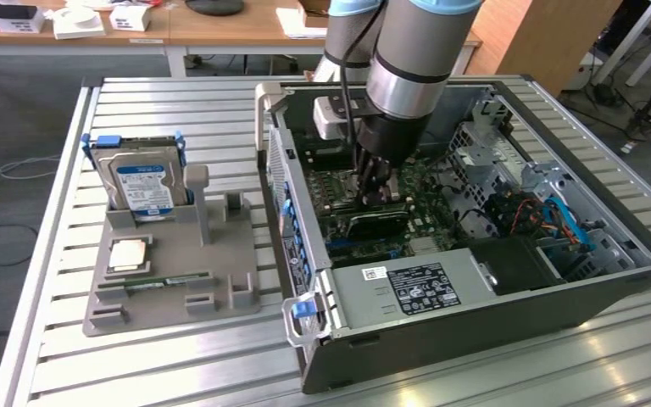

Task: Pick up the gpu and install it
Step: 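Press down on the gpu until it lock into place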

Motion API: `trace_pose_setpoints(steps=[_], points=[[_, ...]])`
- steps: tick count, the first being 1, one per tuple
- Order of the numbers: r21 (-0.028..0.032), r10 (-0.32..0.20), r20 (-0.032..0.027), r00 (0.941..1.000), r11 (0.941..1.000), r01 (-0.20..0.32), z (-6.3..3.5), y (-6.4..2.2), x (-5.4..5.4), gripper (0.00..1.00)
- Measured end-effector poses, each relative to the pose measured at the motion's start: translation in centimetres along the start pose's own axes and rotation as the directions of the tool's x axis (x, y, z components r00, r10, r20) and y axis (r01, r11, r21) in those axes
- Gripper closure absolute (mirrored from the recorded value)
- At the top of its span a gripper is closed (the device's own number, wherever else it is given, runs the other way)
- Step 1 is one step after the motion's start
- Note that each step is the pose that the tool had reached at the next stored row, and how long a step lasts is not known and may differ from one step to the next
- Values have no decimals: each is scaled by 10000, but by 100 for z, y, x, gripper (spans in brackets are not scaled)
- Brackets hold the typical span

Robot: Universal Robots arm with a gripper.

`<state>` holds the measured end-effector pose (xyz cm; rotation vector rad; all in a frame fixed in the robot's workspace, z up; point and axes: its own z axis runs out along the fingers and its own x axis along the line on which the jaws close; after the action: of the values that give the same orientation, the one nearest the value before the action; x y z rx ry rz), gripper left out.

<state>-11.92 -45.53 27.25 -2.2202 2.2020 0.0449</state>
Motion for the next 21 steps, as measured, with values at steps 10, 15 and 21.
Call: trace_pose_setpoints(steps=[10,15,21], points=[[0,0,4,10000,10000,0,64,-1,2,89],[-1,-1,6,10000,10000,1,90,-2,3,89],[-4,-1,3,10000,10000,1,108,-2,4,89]])
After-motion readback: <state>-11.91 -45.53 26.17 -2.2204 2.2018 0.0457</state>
